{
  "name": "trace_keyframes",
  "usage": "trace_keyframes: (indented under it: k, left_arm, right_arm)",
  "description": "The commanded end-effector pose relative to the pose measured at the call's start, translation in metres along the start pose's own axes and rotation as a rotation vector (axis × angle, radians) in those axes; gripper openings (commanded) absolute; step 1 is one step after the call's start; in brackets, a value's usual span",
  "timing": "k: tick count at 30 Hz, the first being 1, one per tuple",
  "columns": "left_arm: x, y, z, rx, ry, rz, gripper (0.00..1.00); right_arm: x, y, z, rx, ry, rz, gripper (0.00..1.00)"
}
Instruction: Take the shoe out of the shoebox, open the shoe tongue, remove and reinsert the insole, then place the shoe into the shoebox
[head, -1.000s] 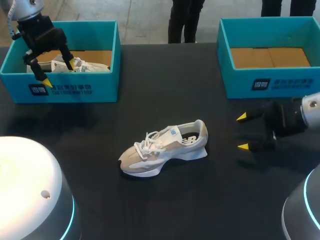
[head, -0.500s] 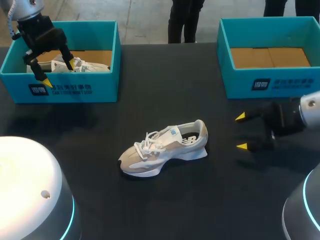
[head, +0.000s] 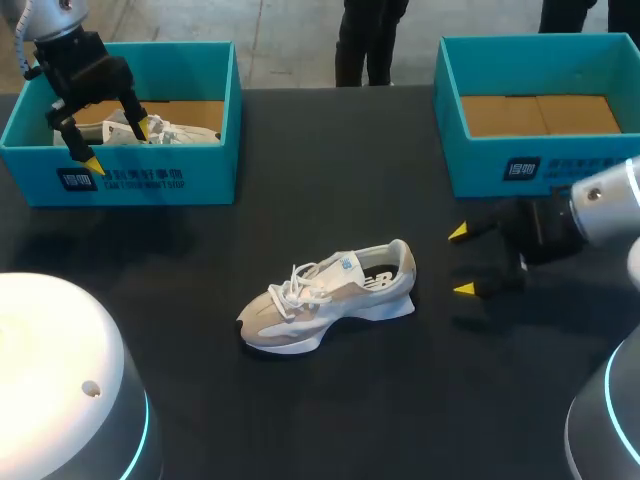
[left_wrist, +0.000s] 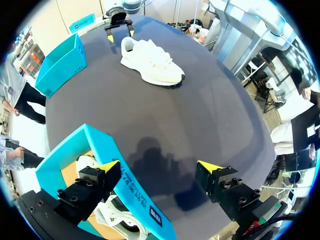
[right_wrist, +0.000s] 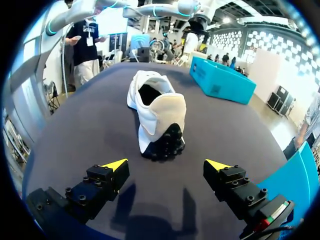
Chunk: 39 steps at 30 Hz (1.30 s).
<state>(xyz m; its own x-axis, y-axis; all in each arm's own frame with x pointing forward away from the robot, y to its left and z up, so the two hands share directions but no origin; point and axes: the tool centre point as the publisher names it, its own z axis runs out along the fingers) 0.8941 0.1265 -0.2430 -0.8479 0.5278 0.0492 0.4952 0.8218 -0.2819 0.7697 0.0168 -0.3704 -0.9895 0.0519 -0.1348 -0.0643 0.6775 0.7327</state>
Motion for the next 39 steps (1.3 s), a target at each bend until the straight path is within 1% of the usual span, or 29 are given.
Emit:
trace_keyframes:
  k: [1,6,14,19,25,32,39]
  left_arm:
    - [0.001,0.000,0.000,-0.002,-0.002,0.001,1.00]
    - [0.001,0.000,0.000,-0.002,-0.002,0.001,1.00]
    - [0.001,0.000,0.000,-0.002,-0.002,0.001,1.00]
    - [0.001,0.000,0.000,-0.002,-0.002,0.001,1.00]
    - [0.001,0.000,0.000,-0.002,-0.002,0.001,1.00]
    - [0.001,0.000,0.000,-0.002,-0.002,0.001,1.00]
    - [0.001,0.000,0.000,-0.002,-0.002,0.001,1.00]
  right_arm:
    - [-0.014,0.004,0.013,0.015,0.056,-0.006,1.00]
    - [-0.019,0.008,0.024,0.011,0.096,-0.019,1.00]
    - [-0.030,0.000,0.037,0.012,0.152,-0.033,1.00]
    - [-0.036,0.001,0.044,0.007,0.168,-0.036,1.00]
    - [-0.034,0.002,0.054,-0.019,0.188,-0.034,1.00]
    - [-0.027,0.004,0.066,-0.030,0.229,-0.039,1.00]
    - [-0.021,0.008,0.077,-0.042,0.247,-0.037,1.00]
